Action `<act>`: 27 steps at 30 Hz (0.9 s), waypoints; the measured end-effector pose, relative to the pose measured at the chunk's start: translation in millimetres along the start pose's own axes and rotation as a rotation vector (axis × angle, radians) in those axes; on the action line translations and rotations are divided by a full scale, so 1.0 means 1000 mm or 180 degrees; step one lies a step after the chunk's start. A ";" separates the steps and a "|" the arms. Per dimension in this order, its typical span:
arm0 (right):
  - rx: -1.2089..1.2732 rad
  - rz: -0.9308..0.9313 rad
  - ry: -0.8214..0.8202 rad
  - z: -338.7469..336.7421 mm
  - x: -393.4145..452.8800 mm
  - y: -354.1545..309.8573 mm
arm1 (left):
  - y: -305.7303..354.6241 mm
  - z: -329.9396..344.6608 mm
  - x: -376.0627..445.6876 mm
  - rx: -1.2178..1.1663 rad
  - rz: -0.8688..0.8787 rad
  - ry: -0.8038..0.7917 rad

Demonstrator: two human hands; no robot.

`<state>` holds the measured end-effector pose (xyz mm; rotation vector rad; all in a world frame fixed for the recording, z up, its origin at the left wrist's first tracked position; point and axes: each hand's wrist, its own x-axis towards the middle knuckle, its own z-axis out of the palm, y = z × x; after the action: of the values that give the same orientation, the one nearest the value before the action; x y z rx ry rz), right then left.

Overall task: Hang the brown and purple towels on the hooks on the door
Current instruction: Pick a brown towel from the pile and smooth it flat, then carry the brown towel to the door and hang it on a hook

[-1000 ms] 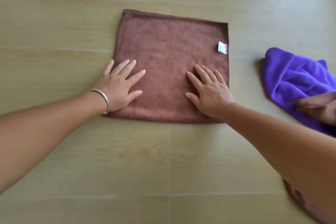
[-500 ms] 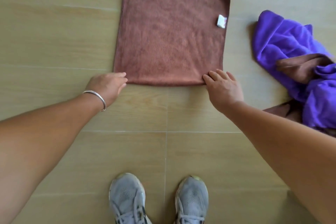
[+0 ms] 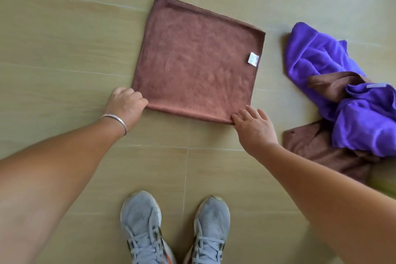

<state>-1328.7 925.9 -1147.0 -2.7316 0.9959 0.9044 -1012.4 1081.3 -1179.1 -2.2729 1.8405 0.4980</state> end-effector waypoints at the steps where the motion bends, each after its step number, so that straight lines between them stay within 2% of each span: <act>1: 0.0029 0.0022 0.0004 -0.005 -0.007 -0.002 | 0.000 -0.006 -0.006 0.0057 -0.0104 -0.0193; 3: 0.0074 0.0092 0.0040 -0.025 -0.024 -0.001 | 0.000 -0.034 -0.022 0.0238 -0.0182 -0.0435; 5: 0.0103 0.0196 0.0049 -0.060 -0.042 0.003 | -0.003 -0.078 -0.035 0.0309 -0.0193 -0.0432; 11: 0.0171 0.0267 0.0297 -0.222 -0.084 0.034 | -0.020 -0.276 -0.052 0.0413 -0.0357 -0.0266; 20: 0.0962 0.0161 0.1177 -0.530 -0.177 0.097 | -0.042 -0.598 -0.115 0.0069 -0.0524 0.0264; 27: 0.0830 -0.0093 0.1745 -0.744 -0.303 0.133 | -0.040 -0.827 -0.208 -0.0124 -0.0233 0.1086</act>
<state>-1223.0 781.5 -352.5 -2.7968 1.0484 -0.0040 -888.8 999.0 -338.7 -2.5714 1.8940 0.1404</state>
